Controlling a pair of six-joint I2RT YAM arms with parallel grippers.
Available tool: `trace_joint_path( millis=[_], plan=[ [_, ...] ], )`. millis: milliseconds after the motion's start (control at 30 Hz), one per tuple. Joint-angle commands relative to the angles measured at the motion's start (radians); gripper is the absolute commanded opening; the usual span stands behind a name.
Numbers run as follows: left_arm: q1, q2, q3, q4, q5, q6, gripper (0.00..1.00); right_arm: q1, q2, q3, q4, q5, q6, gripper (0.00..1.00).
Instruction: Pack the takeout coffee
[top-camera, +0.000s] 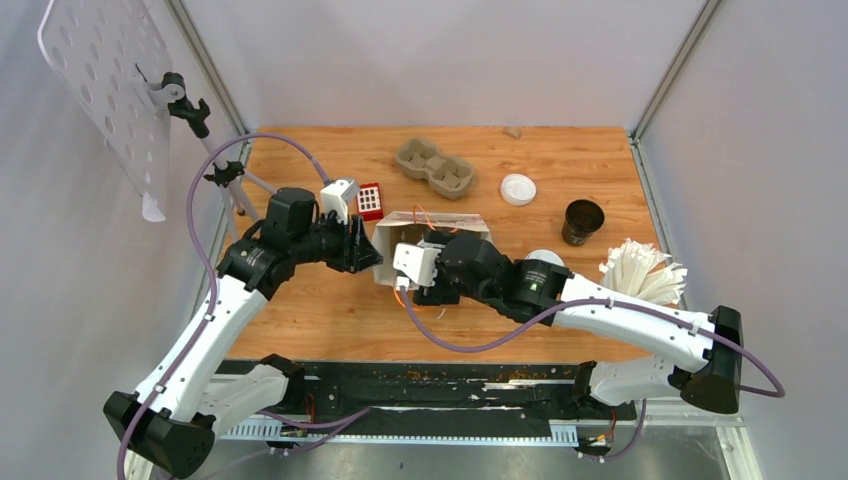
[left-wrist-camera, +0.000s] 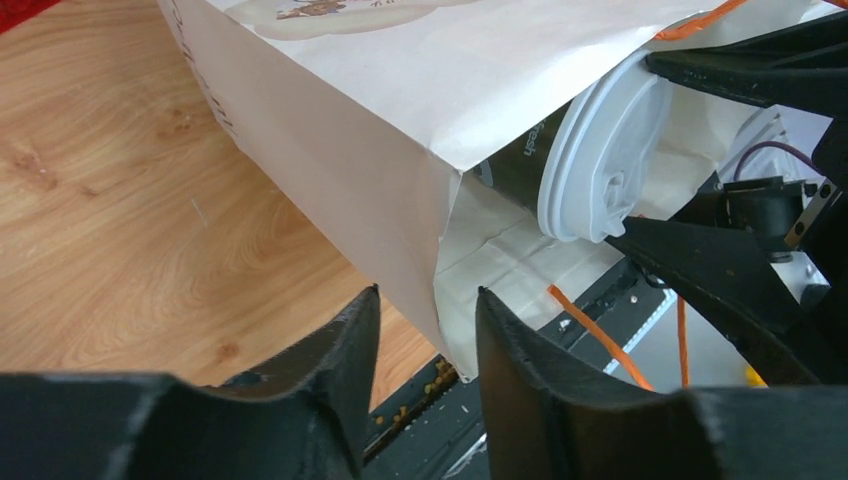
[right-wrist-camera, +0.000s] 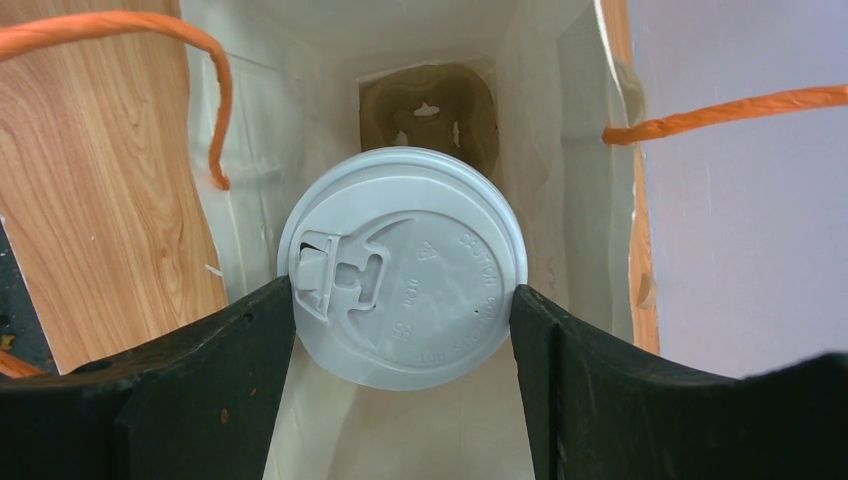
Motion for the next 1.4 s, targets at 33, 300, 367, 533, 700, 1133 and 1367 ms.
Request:
trace_joint_path(
  millis=[33, 300, 367, 533, 700, 1133, 1367],
  plan=[
    [-0.005, -0.009, 0.0, 0.039, 0.002, 0.008, 0.39, 0.008, 0.008, -0.022, 0.056, -0.039, -0.056, 0.63],
    [-0.008, -0.029, -0.03, 0.048, 0.041, 0.097, 0.13, 0.006, 0.048, -0.028, 0.092, -0.05, -0.19, 0.63],
    [-0.01, -0.036, -0.036, 0.066, 0.069, 0.113, 0.11, 0.006, 0.061, -0.034, 0.095, -0.05, -0.212, 0.63],
    [-0.014, -0.036, -0.061, 0.1, 0.122, 0.128, 0.05, -0.003, 0.08, -0.053, 0.131, -0.039, -0.263, 0.63],
    [-0.018, -0.034, -0.064, 0.101, 0.144, 0.141, 0.03, -0.032, 0.095, -0.068, 0.149, -0.048, -0.286, 0.63],
    [-0.025, -0.035, -0.066, 0.087, 0.154, 0.133, 0.0, -0.087, 0.057, -0.235, 0.282, -0.079, -0.317, 0.62],
    [-0.025, -0.036, -0.064, 0.093, 0.149, 0.104, 0.0, -0.093, 0.04, -0.276, 0.36, -0.088, -0.355, 0.62]
  ],
)
